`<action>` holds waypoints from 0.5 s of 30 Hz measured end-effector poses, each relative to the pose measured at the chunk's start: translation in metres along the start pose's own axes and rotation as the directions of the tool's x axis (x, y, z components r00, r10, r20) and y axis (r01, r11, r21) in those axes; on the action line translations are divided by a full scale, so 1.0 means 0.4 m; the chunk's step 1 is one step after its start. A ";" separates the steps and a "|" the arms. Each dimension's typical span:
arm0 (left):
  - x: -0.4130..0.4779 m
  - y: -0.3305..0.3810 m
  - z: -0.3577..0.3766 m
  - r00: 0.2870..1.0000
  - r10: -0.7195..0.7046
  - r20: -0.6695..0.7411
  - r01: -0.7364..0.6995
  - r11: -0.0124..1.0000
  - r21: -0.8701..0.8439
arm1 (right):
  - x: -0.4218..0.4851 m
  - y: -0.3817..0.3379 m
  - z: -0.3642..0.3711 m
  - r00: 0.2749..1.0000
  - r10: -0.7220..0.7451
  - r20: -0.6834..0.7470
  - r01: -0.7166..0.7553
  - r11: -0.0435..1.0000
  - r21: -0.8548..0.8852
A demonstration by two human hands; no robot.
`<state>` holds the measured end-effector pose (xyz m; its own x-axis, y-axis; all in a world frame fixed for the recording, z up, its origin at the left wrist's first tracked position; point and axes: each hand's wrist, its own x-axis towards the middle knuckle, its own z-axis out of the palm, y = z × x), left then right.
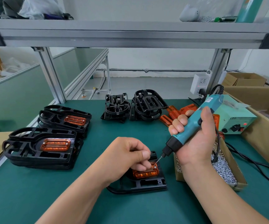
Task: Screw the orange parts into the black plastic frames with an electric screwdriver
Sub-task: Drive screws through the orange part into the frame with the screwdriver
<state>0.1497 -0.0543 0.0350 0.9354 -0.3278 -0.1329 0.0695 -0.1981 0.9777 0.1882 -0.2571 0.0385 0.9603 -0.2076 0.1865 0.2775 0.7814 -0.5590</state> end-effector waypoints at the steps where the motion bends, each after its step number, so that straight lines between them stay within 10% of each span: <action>1: 0.000 -0.001 0.000 1.000 -0.005 0.015 0.005 0.999 -0.034 | -0.001 0.000 0.000 1.000 0.000 -0.001 0.000 1.000 -0.001; 15: -0.005 0.001 0.027 1.000 0.005 0.011 -0.005 1.000 -0.029 | 0.004 -0.003 -0.005 1.000 -0.017 -0.015 0.017 1.000 0.012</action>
<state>0.1441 -0.0636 0.0339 0.9317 -0.3393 -0.1295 0.0747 -0.1700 0.9826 0.1893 -0.2596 0.0380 0.9559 -0.2294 0.1835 0.2931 0.7849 -0.5459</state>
